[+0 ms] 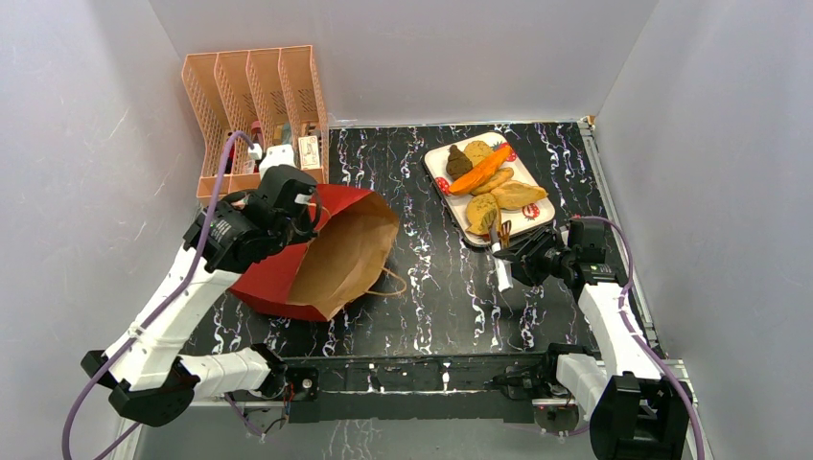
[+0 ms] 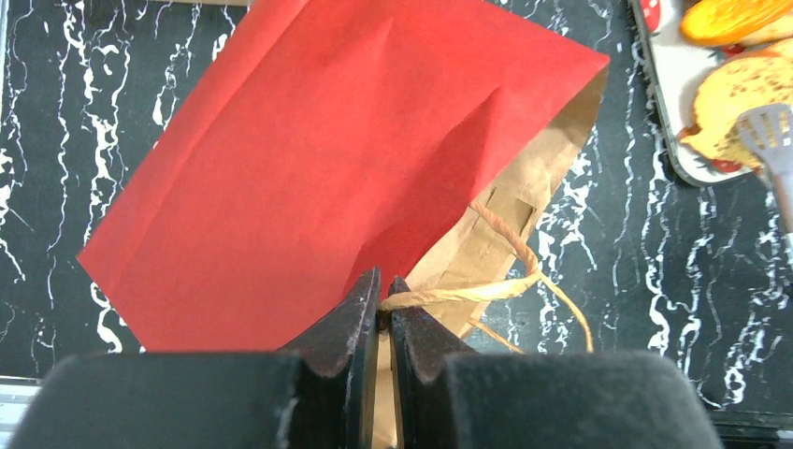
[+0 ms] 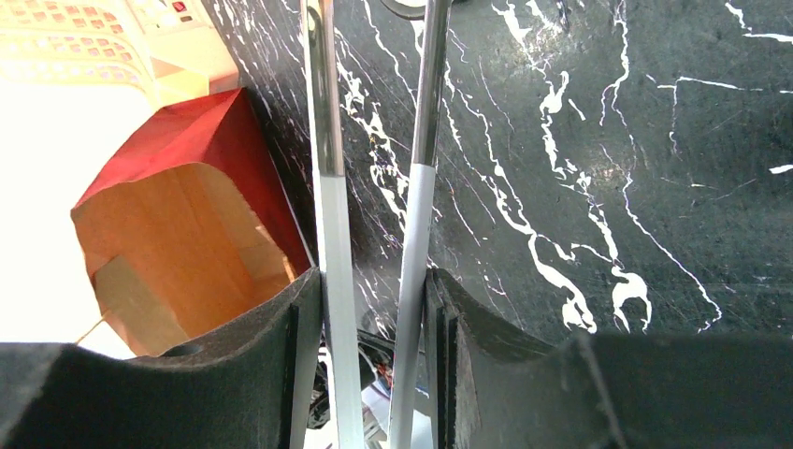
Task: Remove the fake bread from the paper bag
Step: Place the fake bread in the container.
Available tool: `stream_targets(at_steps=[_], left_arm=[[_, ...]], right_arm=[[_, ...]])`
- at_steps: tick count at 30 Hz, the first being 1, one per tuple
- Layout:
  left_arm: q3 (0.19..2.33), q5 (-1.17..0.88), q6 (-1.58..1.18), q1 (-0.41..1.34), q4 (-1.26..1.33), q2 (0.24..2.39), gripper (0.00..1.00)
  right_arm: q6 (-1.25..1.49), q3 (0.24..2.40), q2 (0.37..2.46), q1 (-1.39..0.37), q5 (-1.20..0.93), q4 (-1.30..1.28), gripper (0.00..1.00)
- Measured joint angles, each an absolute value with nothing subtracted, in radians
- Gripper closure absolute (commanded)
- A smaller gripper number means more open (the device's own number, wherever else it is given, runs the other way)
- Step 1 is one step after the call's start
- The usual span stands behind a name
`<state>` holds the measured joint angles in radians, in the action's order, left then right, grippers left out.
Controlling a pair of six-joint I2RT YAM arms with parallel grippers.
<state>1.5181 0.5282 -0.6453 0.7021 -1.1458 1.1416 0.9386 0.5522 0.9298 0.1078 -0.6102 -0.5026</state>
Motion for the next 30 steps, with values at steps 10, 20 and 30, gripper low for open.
stream_targets(at_steps=[10, 20, 30], left_arm=[[1.654, 0.509, -0.650, 0.702, -1.162, 1.176, 0.95], [1.747, 0.477, -0.664, 0.701, -1.160, 1.203, 0.96], [1.737, 0.417, -0.665, 0.701, -1.070, 1.168, 0.97]], right_arm=[[0.917, 0.556, 0.928, 0.108, -0.595, -0.522, 0.63], [0.907, 0.596, 0.928, 0.108, -0.574, -0.540, 0.65], [0.887, 0.641, 0.929, 0.108, -0.555, -0.578, 0.67]])
